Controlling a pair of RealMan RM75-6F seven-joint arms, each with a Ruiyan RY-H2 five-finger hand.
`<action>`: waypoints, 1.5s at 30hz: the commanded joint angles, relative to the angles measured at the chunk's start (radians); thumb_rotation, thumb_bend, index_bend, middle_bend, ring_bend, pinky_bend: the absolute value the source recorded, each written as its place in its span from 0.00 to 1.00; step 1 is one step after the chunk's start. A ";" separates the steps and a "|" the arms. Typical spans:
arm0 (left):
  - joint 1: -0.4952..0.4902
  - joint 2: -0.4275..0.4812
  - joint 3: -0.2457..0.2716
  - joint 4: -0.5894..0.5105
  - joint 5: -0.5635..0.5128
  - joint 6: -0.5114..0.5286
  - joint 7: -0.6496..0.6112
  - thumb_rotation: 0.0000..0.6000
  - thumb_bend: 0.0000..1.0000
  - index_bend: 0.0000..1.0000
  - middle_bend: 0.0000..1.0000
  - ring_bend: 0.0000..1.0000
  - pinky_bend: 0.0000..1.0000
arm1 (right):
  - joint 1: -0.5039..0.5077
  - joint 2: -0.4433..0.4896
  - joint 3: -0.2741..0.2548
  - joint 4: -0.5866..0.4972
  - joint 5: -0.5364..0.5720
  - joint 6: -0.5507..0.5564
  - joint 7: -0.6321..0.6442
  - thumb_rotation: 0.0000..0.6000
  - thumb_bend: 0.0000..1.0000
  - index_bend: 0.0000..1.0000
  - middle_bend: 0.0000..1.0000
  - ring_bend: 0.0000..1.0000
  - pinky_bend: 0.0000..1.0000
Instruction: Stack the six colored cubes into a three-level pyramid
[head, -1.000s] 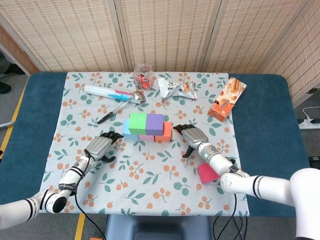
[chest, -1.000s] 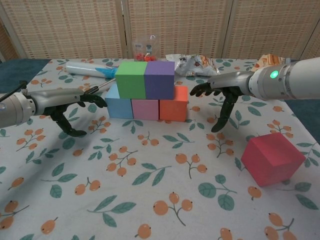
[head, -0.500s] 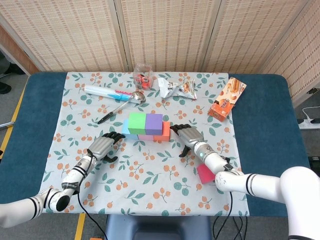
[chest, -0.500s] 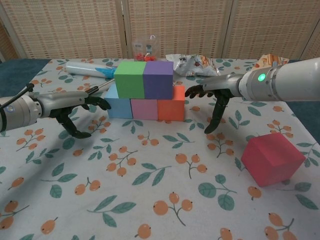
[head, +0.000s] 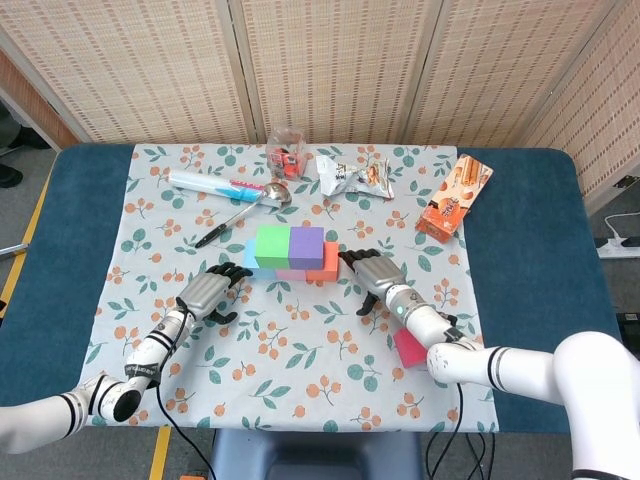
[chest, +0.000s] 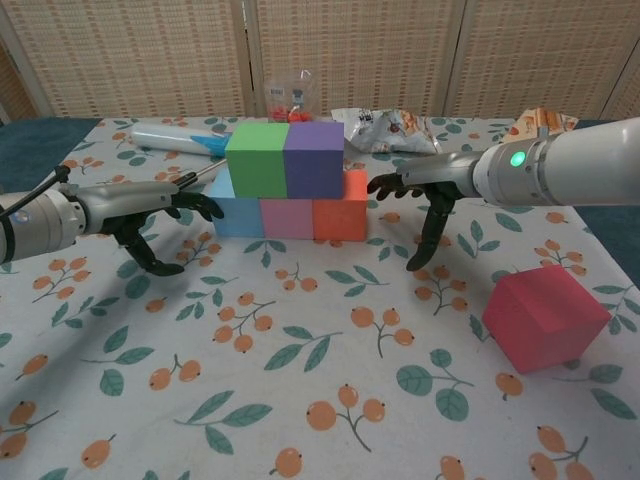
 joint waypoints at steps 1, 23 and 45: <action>0.003 0.002 0.002 -0.001 0.001 0.002 -0.001 1.00 0.32 0.13 0.11 0.05 0.14 | -0.002 0.005 -0.005 -0.008 0.001 0.005 -0.001 1.00 0.06 0.00 0.15 0.00 0.10; 0.011 0.011 0.011 -0.012 0.009 0.007 0.000 1.00 0.32 0.13 0.11 0.06 0.14 | 0.002 0.015 -0.017 -0.039 0.010 0.031 -0.009 1.00 0.06 0.00 0.15 0.00 0.10; 0.239 0.298 -0.009 -0.263 0.057 0.400 0.005 1.00 0.32 0.17 0.12 0.07 0.14 | -0.507 0.548 -0.161 -0.410 -0.832 0.439 0.435 1.00 0.06 0.09 0.20 0.00 0.11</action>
